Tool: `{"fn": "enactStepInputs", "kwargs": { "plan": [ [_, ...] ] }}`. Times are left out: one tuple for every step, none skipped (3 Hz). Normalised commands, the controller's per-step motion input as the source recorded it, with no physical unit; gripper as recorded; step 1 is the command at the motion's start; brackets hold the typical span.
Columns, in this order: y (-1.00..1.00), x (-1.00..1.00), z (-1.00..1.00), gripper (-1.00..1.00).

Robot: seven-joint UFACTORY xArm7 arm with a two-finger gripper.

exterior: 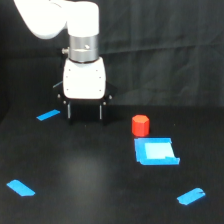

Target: Pick up the red object from the table

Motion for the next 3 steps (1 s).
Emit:
{"fn": "enactStepInputs", "kwargs": {
  "plan": [
    [0.03,0.93,-0.17,0.95],
    [0.07,0.82,-0.14,0.95],
    [0.11,0.71,-0.08,0.95]
  ]
}}
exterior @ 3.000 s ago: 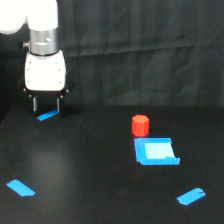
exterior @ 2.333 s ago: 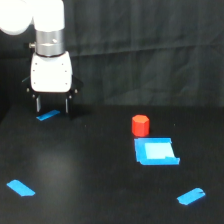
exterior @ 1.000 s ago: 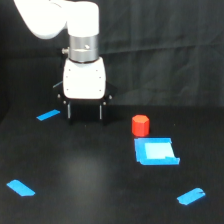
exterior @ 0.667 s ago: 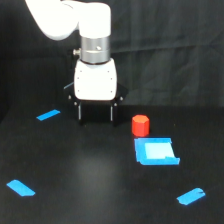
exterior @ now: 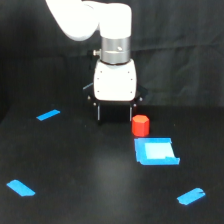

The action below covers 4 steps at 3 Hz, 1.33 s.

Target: Pick up the red object from the table

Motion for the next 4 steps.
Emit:
{"fn": "enactStepInputs", "kwargs": {
  "plan": [
    [-0.03,0.61,-0.06,0.97],
    [-0.27,0.46,-0.13,0.97],
    [-0.44,0.24,-0.22,0.95],
    [-0.45,0.09,-0.32,0.82]
  ]
}}
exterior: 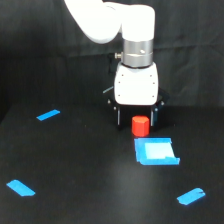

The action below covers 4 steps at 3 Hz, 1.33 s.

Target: Pick up the red object from the table

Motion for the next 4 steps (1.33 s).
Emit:
{"fn": "enactStepInputs", "kwargs": {
  "plan": [
    [-0.16,-0.09,-0.2,-0.64],
    [-0.08,-0.11,0.14,-0.93],
    [-0.09,-0.12,0.22,-0.93],
    [-0.1,-0.14,0.32,-0.94]
  ]
}}
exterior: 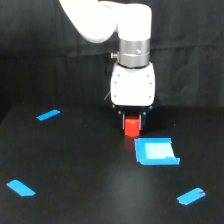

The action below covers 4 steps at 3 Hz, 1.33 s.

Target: Pick up the red object from the table

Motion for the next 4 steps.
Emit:
{"fn": "enactStepInputs", "kwargs": {
  "plan": [
    [-0.12,-0.15,0.34,-0.93],
    [-0.14,-0.17,0.48,-0.95],
    [-0.13,-0.17,0.64,-0.97],
    [-0.12,-0.15,0.81,-0.98]
  ]
}}
